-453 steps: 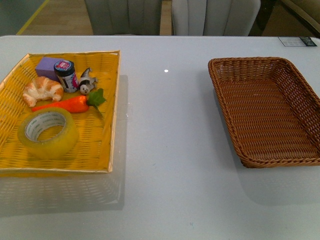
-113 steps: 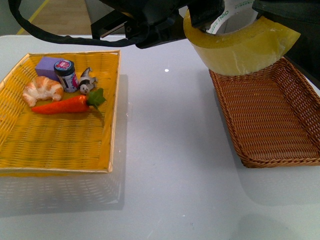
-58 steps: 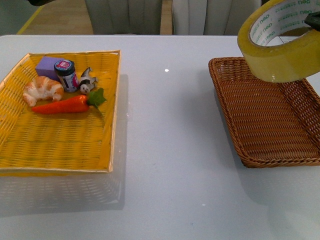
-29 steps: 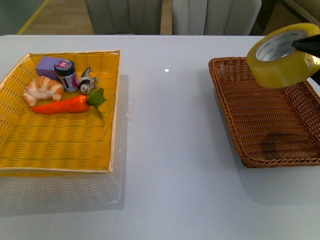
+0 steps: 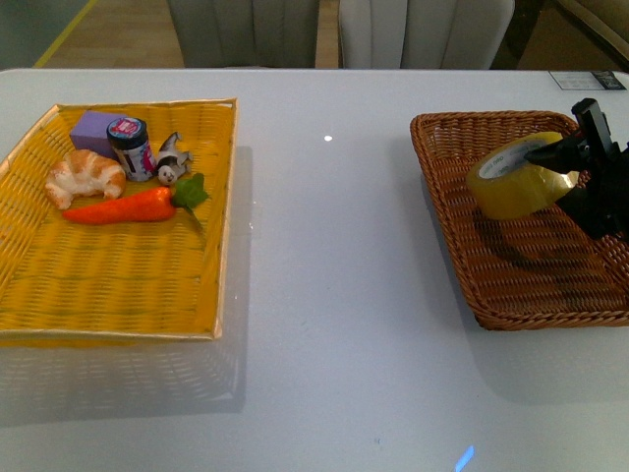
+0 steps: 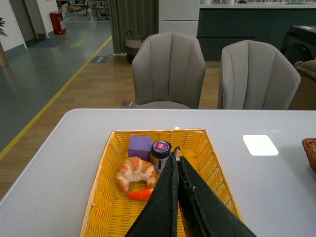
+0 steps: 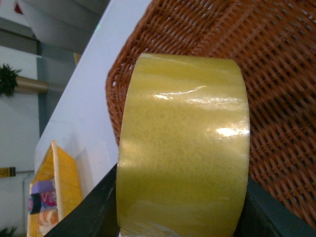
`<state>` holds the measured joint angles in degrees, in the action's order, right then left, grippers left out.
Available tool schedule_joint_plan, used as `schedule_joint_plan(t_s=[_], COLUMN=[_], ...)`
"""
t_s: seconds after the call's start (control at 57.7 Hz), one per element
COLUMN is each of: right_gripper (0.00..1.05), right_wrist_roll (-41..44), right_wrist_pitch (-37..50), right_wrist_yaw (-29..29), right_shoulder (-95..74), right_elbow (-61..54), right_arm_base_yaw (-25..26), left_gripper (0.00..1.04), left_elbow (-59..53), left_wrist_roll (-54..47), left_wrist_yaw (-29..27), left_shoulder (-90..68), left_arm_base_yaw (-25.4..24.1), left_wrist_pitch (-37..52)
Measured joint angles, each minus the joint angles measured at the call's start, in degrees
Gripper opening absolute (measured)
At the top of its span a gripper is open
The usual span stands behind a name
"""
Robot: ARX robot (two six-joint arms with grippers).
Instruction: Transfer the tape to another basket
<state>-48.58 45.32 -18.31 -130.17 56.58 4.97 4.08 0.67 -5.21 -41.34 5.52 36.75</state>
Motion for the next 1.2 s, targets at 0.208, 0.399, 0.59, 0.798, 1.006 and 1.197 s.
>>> schedule_joint_plan(t_s=[0.208,0.399,0.59,0.798,1.006,1.197], right_gripper=[0.48,0.48,0.77,0.95,0.96,0.96], right_wrist_roll=[-0.6,-1.5,-1.3,0.5,3.3,8.9], right_wrist_pitch=[-2.4,-4.1,-3.3,-0.6,2.3,2.1], right_wrist_yaw=[1.1,1.1,1.7,0.5,-3.0,-6.7], right_shoulder=[-1.2,-1.4,-1.2,4.4,15.6,34.1], right_elbow=[1.9,1.3,-3.4,-9.4,-17.7,-30.0], right_arm_base_yaw=[-0.7,0.3,2.9,6.1,8.3,11.7], left_gripper=[0.02,0.02,0.02,0.02,0.02,0.02], left_elbow=[-3.2,-3.3,-3.3,-3.3,-3.3,-3.3], left_wrist_roll=[0.0,0.0,-0.1,-0.1,-0.1,-0.1], left_wrist_yaw=[4.9,5.2,5.2,5.2,5.2,5.2], left_shoulder=[4.7,11.1,17.2,22.3,26.6,29.9], left_arm_base_yaw=[-5.2,-5.3,-5.3,-5.3,-5.3,-5.3], left_wrist_pitch=[-1.0,-7.0,-12.7,-17.6,-21.9,-25.2])
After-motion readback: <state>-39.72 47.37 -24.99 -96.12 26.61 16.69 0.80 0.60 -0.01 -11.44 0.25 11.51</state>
